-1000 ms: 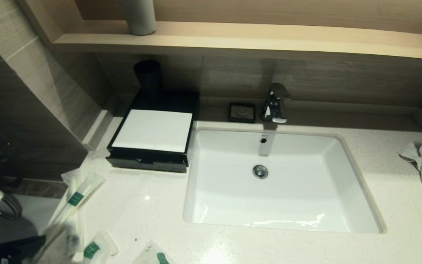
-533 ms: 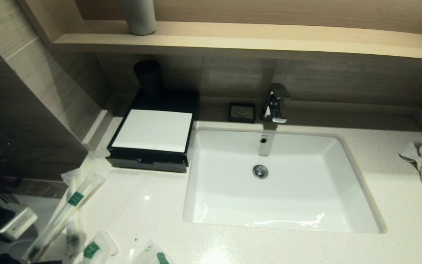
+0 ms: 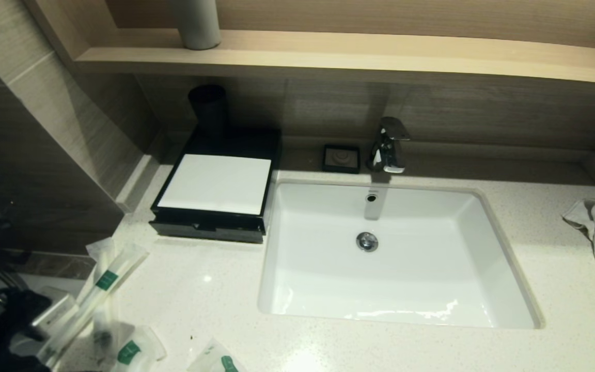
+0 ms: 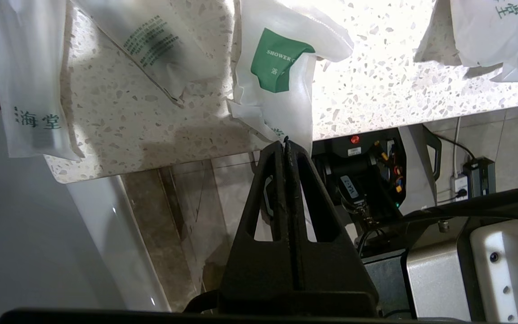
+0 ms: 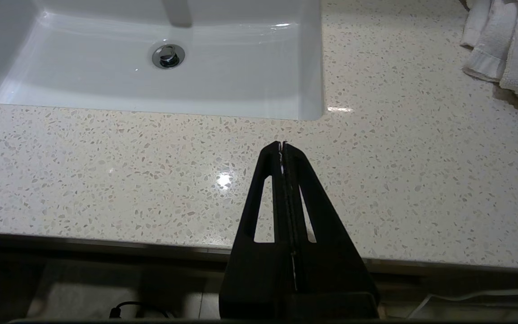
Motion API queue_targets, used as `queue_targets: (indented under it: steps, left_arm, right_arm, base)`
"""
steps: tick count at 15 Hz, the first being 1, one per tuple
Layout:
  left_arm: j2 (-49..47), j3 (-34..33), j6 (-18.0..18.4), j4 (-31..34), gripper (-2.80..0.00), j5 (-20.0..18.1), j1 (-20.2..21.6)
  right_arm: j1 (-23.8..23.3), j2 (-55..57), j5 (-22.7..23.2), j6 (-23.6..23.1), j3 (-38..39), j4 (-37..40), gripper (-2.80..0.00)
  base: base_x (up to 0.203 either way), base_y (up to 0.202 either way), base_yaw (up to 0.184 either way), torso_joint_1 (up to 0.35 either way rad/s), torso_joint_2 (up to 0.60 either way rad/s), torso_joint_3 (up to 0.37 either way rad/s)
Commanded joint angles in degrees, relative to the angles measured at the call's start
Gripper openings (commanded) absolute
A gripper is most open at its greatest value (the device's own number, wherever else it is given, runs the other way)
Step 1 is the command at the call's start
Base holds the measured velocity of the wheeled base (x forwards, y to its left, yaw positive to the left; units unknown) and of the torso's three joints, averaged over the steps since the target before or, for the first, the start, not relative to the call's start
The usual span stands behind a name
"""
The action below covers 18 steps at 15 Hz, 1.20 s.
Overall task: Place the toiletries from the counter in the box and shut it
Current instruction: Open the drawer
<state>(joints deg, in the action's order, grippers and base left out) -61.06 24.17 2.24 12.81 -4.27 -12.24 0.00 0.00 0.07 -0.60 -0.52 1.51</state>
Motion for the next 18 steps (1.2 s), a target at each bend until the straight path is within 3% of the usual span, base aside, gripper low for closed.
queue_targets:
  steps: [1, 12, 18]
  left_arm:
    - [-1.1, 0.0, 0.0, 0.1, -2.80, 0.0, -0.3]
    - [-5.3, 4.0, -0.3, -4.0, -2.80, -0.1, -0.3]
    - [-12.3, 13.0, -0.7, -4.3, -2.80, 0.0, -0.3]
  right_arm:
    - [0.0, 0.0, 0.0, 0.0, 0.0, 0.1, -2.80]
    - [0.0, 0.0, 0.0, 0.0, 0.0, 0.0, -2.80]
    - [0.0, 0.0, 0.0, 0.0, 0.0, 0.1, -2.80]
  base:
    - [0.000, 0.000, 0.000, 0.000, 0.00, 0.000]
    - [0.000, 0.000, 0.000, 0.000, 0.00, 0.000]
    - [0.000, 0.000, 0.000, 0.000, 0.00, 0.000]
